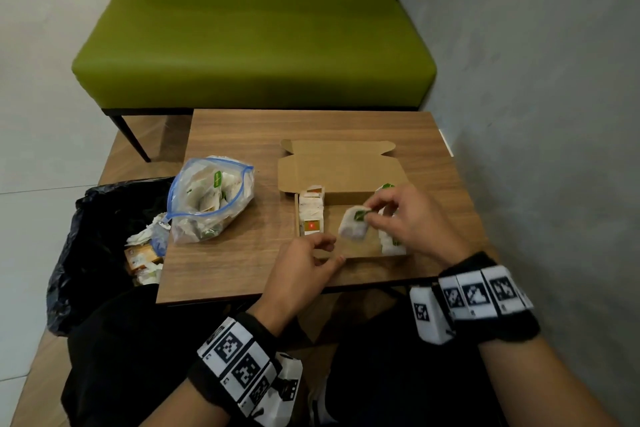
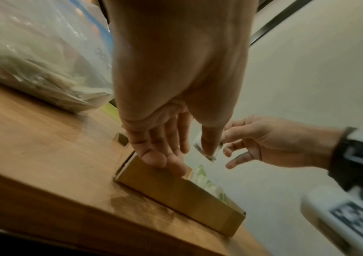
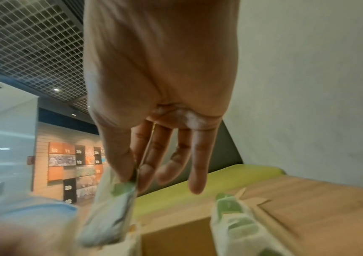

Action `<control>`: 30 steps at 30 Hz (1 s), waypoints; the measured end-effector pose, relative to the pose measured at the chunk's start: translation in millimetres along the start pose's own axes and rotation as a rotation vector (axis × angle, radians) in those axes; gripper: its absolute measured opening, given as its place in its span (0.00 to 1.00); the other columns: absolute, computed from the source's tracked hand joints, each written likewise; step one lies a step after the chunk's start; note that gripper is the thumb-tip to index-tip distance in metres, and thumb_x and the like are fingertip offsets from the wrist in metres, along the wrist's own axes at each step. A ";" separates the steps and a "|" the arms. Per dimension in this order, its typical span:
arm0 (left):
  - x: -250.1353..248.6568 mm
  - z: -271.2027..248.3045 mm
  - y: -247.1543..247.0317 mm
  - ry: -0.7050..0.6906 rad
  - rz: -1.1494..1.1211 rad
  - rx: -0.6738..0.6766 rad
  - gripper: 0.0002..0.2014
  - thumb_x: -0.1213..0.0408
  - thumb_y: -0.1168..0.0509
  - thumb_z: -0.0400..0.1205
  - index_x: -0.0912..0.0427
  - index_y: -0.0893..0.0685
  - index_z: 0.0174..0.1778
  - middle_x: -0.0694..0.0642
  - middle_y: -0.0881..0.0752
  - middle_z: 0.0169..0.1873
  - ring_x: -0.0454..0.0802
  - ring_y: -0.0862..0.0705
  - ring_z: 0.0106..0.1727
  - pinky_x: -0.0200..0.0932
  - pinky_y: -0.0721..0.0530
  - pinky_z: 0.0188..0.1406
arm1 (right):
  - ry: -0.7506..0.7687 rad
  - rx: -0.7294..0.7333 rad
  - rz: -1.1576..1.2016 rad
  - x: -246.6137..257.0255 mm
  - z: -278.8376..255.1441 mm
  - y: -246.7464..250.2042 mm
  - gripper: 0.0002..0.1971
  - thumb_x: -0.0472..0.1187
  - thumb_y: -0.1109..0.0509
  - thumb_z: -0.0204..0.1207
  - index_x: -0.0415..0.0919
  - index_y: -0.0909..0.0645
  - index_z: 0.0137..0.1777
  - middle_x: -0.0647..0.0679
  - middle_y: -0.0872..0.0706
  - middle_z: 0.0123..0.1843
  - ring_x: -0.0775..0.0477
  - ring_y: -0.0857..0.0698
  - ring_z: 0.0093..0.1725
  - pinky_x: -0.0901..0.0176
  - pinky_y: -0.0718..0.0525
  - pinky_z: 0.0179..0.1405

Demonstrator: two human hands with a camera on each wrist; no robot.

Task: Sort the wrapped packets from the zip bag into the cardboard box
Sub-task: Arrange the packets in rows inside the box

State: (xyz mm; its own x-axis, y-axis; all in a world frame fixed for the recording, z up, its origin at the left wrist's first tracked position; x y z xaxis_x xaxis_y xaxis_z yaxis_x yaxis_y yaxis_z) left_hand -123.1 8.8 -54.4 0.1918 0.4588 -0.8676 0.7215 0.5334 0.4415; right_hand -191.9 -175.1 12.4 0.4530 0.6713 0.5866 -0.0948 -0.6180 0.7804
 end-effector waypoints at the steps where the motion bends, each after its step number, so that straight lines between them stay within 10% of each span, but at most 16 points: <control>1: 1.7 0.1 -1.0 0.015 0.061 -0.002 0.18 0.56 0.28 0.81 0.48 0.17 0.68 0.43 0.14 0.58 0.31 0.17 0.36 0.26 0.20 0.37 | -0.027 -0.045 -0.041 -2.5 7.4 5.6 0.05 0.45 0.26 0.78 0.59 0.15 0.48 0.63 0.16 0.41 0.53 0.15 0.43 0.55 0.15 0.39; 6: 2.4 -3.4 -3.6 -0.029 0.256 0.037 0.20 0.57 0.31 0.82 0.48 0.20 0.71 0.45 0.17 0.65 0.41 0.16 0.57 0.42 0.15 0.61 | -0.047 -0.080 -0.224 -20.6 45.2 0.9 0.07 0.46 0.26 0.79 0.52 0.12 0.55 0.57 0.12 0.49 0.55 0.16 0.48 0.59 0.18 0.44; 30: 1.8 -5.4 -0.6 -0.082 0.320 0.060 0.19 0.55 0.32 0.83 0.48 0.20 0.71 0.46 0.17 0.65 0.41 0.18 0.61 0.42 0.16 0.62 | -0.043 -0.198 -0.518 -29.7 70.7 -27.3 0.10 0.47 0.28 0.79 0.55 0.14 0.59 0.53 0.18 0.54 0.47 0.21 0.58 0.53 0.21 0.46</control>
State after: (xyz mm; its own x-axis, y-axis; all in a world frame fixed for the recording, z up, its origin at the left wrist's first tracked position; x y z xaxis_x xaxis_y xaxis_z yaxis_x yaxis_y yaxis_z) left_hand -126.8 13.1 -55.0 0.4660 0.5367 -0.7034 0.6535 0.3272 0.6826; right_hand -140.1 -207.1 -41.7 0.5201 0.8471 0.1093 -0.0128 -0.1202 0.9927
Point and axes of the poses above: each hand's wrist, its own z-axis towards the middle knuckle, its own y-axis out of the back of the hand, x = y × z, the point moved 1 cm from there along z, towards the middle knuckle
